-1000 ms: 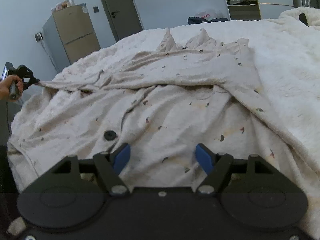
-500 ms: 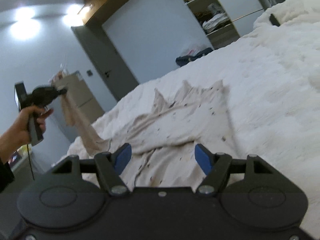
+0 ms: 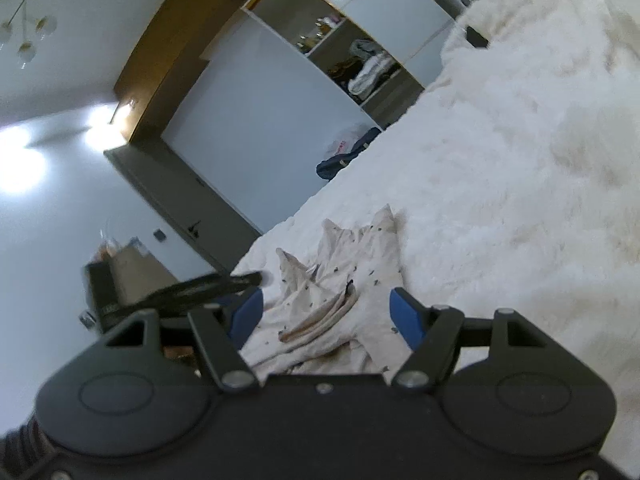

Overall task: Fold clothes
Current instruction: 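Fold the held edge with the left gripper over the shirt and release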

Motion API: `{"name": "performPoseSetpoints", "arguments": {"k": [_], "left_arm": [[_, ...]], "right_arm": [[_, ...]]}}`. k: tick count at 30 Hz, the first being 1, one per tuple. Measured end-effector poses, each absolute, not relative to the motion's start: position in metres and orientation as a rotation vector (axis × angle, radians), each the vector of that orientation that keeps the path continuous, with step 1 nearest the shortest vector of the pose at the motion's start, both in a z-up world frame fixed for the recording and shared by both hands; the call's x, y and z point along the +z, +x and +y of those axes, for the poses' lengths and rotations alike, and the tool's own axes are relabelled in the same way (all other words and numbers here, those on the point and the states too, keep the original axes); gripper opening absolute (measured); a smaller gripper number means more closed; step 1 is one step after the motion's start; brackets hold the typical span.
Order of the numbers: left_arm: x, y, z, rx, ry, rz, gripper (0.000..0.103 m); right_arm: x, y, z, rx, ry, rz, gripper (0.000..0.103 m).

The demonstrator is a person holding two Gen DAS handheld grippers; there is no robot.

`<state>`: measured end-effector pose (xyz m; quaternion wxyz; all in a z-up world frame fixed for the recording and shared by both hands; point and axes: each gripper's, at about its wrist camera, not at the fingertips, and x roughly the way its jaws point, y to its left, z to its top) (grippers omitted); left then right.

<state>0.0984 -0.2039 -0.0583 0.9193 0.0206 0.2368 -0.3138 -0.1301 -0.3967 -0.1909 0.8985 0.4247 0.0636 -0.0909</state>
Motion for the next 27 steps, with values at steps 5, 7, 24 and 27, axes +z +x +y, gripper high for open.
{"name": "performPoseSetpoints", "arguments": {"k": [5, 7, 24, 27], "left_arm": [[-0.003, 0.086, -0.068, -0.469, -0.105, 0.376, 0.103], [0.01, 0.072, -0.019, -0.404, -0.125, 0.351, 0.103], [-0.069, -0.061, 0.026, -0.426, -0.036, 0.704, 0.103], [-0.068, -0.066, 0.016, -0.488, -0.067, 0.695, 0.103]], "right_arm": [[-0.192, -0.114, -0.384, -0.206, 0.774, 0.21, 0.069], [-0.188, -0.104, -0.371, -0.221, 0.678, 0.267, 0.069], [-0.144, 0.151, -0.254, -0.083, -0.107, 0.731, 0.062], [-0.158, 0.175, -0.256, -0.084, -0.061, 0.815, 0.061]]}}
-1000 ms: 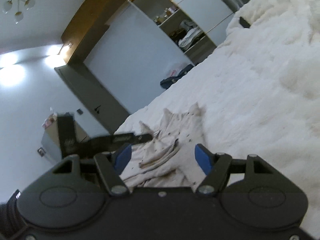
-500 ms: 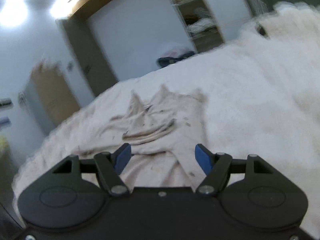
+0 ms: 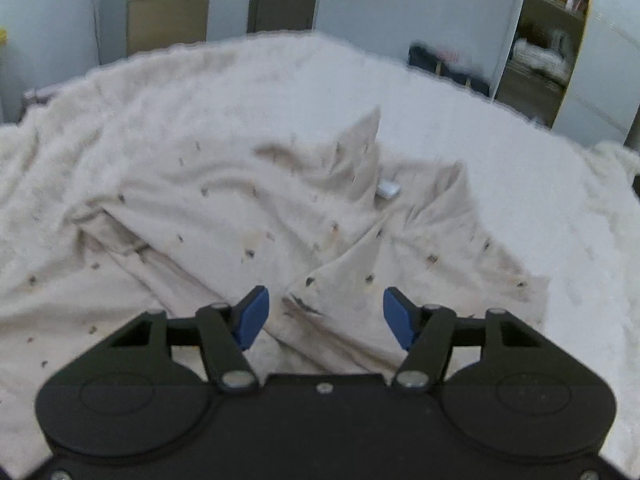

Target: Fold clothes

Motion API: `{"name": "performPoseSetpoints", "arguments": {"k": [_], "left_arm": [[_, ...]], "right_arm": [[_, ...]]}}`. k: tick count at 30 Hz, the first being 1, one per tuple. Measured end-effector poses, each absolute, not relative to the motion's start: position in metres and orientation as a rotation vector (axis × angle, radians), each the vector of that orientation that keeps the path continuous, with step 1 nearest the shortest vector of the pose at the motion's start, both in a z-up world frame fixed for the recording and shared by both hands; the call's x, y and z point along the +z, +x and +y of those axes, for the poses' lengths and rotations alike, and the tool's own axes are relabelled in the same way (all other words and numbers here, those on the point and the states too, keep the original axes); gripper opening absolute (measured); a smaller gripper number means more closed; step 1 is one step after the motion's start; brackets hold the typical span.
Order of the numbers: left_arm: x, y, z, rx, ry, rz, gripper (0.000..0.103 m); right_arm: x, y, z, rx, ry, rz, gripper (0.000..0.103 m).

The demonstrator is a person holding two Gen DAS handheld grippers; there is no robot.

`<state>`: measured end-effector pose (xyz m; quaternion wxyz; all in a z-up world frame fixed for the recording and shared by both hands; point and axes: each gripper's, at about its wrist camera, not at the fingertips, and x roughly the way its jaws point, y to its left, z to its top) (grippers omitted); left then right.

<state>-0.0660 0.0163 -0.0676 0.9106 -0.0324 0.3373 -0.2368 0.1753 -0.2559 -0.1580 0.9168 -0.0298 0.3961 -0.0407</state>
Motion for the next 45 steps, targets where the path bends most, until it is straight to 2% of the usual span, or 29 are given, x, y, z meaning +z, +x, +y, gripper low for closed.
{"name": "performPoseSetpoints", "arguments": {"k": [3, 5, 7, 8, 10, 15, 17, 18, 19, 23, 25, 36, 38, 45], "left_arm": [[-0.076, -0.07, 0.016, -0.53, -0.114, 0.695, 0.103], [-0.087, -0.073, 0.01, -0.556, -0.111, 0.716, 0.103], [-0.093, -0.075, 0.013, -0.548, -0.101, 0.721, 0.103], [-0.096, -0.073, 0.015, -0.544, -0.101, 0.724, 0.103], [-0.096, -0.071, 0.022, -0.542, -0.113, 0.729, 0.103], [-0.097, -0.07, 0.021, -0.554, -0.114, 0.74, 0.103], [-0.095, -0.074, 0.02, -0.569, -0.101, 0.744, 0.103], [-0.094, -0.076, 0.019, -0.577, -0.097, 0.745, 0.103], [-0.094, -0.077, 0.018, -0.584, -0.1, 0.747, 0.103], [-0.095, -0.076, 0.019, -0.593, -0.115, 0.745, 0.103], [-0.095, -0.076, 0.022, -0.589, -0.122, 0.744, 0.103], [-0.112, -0.053, 0.065, -0.45, -0.242, 0.786, 0.103], [-0.114, -0.048, 0.077, -0.397, -0.29, 0.781, 0.103], [-0.112, -0.043, 0.109, -0.287, -0.386, 0.735, 0.103]], "right_arm": [[-0.168, 0.19, -0.259, -0.124, -0.034, 0.862, 0.06], [-0.174, 0.198, -0.263, -0.137, -0.021, 0.915, 0.047], [-0.177, 0.202, -0.266, -0.144, -0.015, 0.986, 0.008], [-0.174, 0.2, -0.268, -0.144, -0.018, 0.987, 0.003], [-0.161, 0.197, -0.274, -0.138, 0.01, 0.977, 0.002], [-0.098, 0.191, -0.323, -0.202, 0.183, 0.911, 0.003], [-0.085, 0.195, -0.348, -0.308, 0.186, 0.911, 0.013], [-0.083, 0.197, -0.357, -0.36, 0.183, 0.921, 0.026], [-0.086, 0.201, -0.382, -0.51, 0.164, 0.98, 0.033], [-0.095, 0.188, -0.402, -0.634, 0.131, 0.991, 0.034], [-0.098, 0.176, -0.397, -0.579, 0.171, 0.957, 0.042], [-0.089, 0.004, -0.289, -0.167, 0.286, 0.766, 0.053], [-0.087, -0.033, -0.244, -0.073, 0.243, 0.746, 0.055], [-0.106, -0.052, -0.114, 0.171, 0.032, 0.749, 0.056]]}}
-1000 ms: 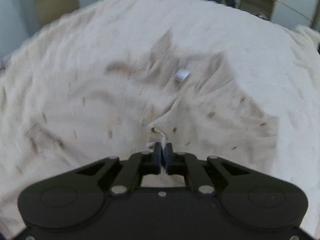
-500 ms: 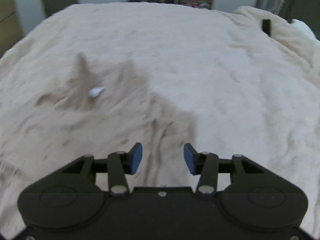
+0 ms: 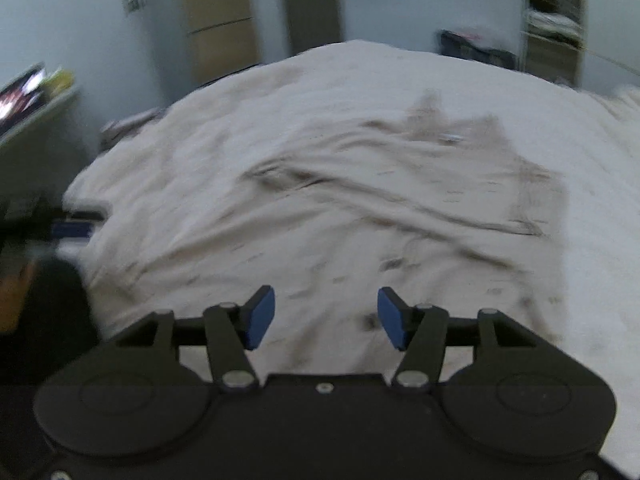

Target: Fold clothes

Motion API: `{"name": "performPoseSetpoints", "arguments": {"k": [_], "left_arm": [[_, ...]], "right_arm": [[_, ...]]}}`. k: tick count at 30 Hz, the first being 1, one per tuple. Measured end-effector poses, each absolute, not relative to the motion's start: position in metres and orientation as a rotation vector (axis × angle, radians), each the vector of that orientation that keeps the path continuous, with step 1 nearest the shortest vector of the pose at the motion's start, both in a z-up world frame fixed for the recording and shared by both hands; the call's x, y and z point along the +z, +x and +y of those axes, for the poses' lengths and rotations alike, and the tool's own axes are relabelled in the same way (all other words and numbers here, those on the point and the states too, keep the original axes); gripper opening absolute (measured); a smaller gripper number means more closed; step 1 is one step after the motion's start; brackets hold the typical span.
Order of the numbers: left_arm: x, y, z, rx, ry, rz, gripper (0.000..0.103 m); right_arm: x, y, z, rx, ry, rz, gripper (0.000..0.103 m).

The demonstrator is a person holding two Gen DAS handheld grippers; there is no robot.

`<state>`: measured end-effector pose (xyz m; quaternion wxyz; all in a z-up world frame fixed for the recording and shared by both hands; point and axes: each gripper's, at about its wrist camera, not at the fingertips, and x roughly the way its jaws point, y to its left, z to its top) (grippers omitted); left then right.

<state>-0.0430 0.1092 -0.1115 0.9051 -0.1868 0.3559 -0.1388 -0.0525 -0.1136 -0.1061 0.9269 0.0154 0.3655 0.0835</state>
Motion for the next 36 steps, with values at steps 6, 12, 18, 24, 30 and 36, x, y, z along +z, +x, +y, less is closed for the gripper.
{"name": "performPoseSetpoints", "arguments": {"k": [6, 12, 18, 24, 30, 36], "left_arm": [[-0.103, -0.044, 0.13, -0.25, -0.47, 0.684, 0.103], [-0.11, -0.043, 0.128, -0.247, -0.459, 0.719, 0.103], [-0.115, -0.044, 0.129, -0.253, -0.476, 0.726, 0.103], [-0.119, -0.043, 0.13, -0.246, -0.504, 0.734, 0.103], [-0.122, -0.044, 0.132, -0.241, -0.504, 0.743, 0.103], [-0.122, -0.042, 0.127, -0.256, -0.484, 0.75, 0.103]], "right_arm": [[-0.127, -0.023, -0.021, 0.355, -0.151, 0.779, 0.059], [-0.144, 0.003, 0.033, 0.449, -0.229, 0.777, 0.043], [-0.149, 0.011, 0.057, 0.449, -0.303, 0.811, 0.001], [-0.134, 0.0, 0.068, 0.52, -0.283, 0.752, 0.002], [-0.131, -0.02, 0.066, 0.692, -0.263, 0.772, 0.016], [-0.096, -0.042, -0.024, 0.388, -0.168, 0.74, 0.041]]}}
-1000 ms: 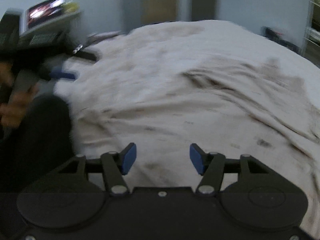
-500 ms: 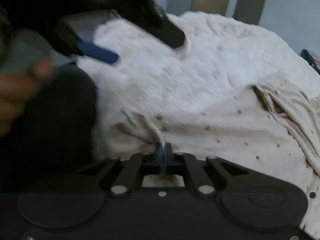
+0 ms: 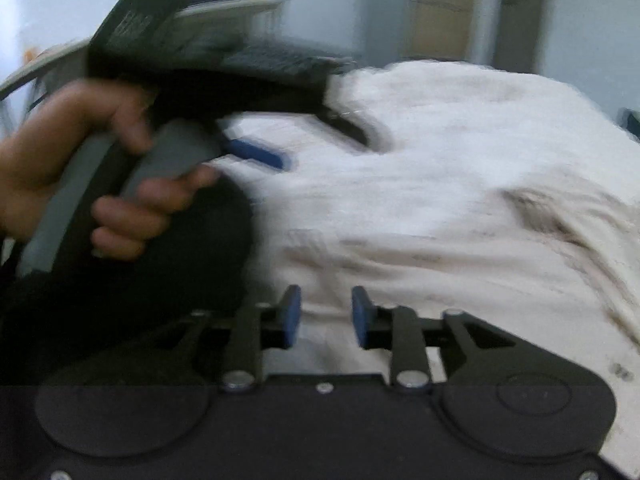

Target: Fold clothes

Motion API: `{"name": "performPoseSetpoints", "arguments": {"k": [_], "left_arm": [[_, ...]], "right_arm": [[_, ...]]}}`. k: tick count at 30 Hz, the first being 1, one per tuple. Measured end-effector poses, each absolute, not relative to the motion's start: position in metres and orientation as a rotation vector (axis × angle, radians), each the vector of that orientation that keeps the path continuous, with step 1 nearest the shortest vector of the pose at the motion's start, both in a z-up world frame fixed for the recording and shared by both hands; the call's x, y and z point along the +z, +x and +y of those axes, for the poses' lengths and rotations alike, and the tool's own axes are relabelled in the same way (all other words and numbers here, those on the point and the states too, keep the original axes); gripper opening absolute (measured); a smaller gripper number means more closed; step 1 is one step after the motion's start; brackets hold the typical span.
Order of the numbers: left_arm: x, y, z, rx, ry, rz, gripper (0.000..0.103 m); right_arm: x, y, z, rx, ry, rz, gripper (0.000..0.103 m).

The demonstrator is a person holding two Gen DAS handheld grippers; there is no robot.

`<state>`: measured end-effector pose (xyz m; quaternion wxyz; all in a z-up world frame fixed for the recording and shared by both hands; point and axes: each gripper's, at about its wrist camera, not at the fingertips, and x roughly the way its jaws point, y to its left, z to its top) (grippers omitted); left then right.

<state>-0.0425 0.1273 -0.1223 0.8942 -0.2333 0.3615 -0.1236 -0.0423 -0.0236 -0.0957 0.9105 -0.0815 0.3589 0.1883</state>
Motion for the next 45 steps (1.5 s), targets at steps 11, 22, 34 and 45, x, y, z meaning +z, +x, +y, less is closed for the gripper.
{"name": "performPoseSetpoints", "arguments": {"k": [11, 22, 34, 45], "left_arm": [[-0.129, -0.043, 0.115, -0.282, -0.447, 0.77, 0.103], [-0.13, -0.043, 0.121, -0.254, -0.462, 0.771, 0.103], [-0.127, -0.049, 0.105, -0.279, -0.336, 0.732, 0.103], [-0.127, -0.051, 0.059, -0.333, -0.131, 0.766, 0.103]], "right_arm": [[-0.102, -0.079, -0.17, -0.117, 0.156, 0.864, 0.042], [-0.136, -0.063, -0.105, 0.06, 0.112, 1.001, 0.04], [-0.104, -0.111, -0.229, -0.278, -0.009, 0.946, 0.061], [-0.135, -0.165, -0.275, -0.352, 0.106, 1.007, 0.061]]}}
